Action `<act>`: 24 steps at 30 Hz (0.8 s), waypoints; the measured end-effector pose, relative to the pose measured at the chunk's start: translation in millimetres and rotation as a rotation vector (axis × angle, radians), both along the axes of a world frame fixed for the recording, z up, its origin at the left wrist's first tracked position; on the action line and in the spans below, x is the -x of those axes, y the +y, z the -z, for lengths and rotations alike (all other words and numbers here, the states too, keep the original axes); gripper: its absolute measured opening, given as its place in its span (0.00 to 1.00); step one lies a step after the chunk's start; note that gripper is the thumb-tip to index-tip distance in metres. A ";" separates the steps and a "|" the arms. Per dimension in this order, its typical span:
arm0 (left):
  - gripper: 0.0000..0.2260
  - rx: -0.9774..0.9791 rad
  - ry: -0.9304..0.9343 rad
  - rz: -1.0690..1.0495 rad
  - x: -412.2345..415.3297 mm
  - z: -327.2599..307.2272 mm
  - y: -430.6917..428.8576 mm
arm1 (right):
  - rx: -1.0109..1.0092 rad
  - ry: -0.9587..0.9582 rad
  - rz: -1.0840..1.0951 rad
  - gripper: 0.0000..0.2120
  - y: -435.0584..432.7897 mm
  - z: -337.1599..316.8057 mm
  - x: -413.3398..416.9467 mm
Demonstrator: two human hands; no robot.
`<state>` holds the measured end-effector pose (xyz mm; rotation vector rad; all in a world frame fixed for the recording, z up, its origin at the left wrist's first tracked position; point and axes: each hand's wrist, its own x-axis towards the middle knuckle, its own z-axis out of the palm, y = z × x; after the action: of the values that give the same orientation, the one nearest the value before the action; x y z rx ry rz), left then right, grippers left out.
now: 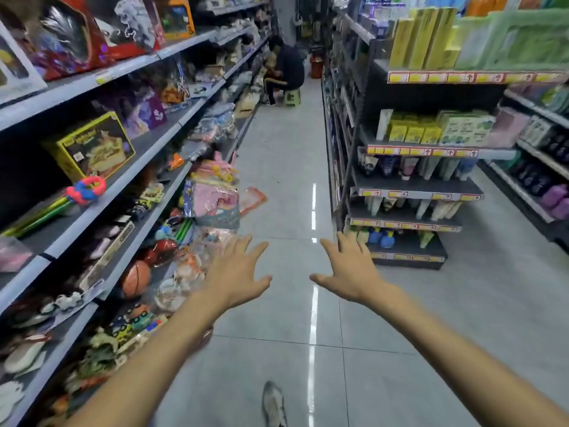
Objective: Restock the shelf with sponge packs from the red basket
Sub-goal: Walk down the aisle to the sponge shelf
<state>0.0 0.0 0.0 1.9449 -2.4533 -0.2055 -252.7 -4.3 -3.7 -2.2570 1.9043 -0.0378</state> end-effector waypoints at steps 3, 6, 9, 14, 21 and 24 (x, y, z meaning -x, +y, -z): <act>0.35 -0.044 0.025 -0.038 -17.8 24.6 -53.8 | -0.035 0.026 -0.008 0.41 -55.2 20.4 -16.4; 0.34 -0.104 0.063 -0.061 -34.7 40.1 -113.2 | -0.089 0.016 -0.006 0.40 -117.5 28.7 -35.0; 0.34 -0.179 0.137 -0.087 -53.3 51.9 -170.0 | -0.109 0.027 -0.001 0.40 -175.9 31.3 -46.7; 0.34 -0.199 0.081 -0.059 -66.1 62.6 -247.8 | -0.161 0.045 -0.008 0.40 -252.5 40.9 -48.6; 0.33 -0.221 0.087 -0.029 -44.8 68.9 -369.7 | -0.186 0.030 0.010 0.41 -369.1 55.5 -30.4; 0.34 -0.204 0.036 -0.017 -29.6 73.9 -438.2 | -0.190 0.021 0.008 0.42 -437.3 66.0 -16.2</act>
<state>29.6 -438.2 -73.9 2.0143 -2.4796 -0.5058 -236.5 -441.6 -69.7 -2.1326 1.8419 0.1586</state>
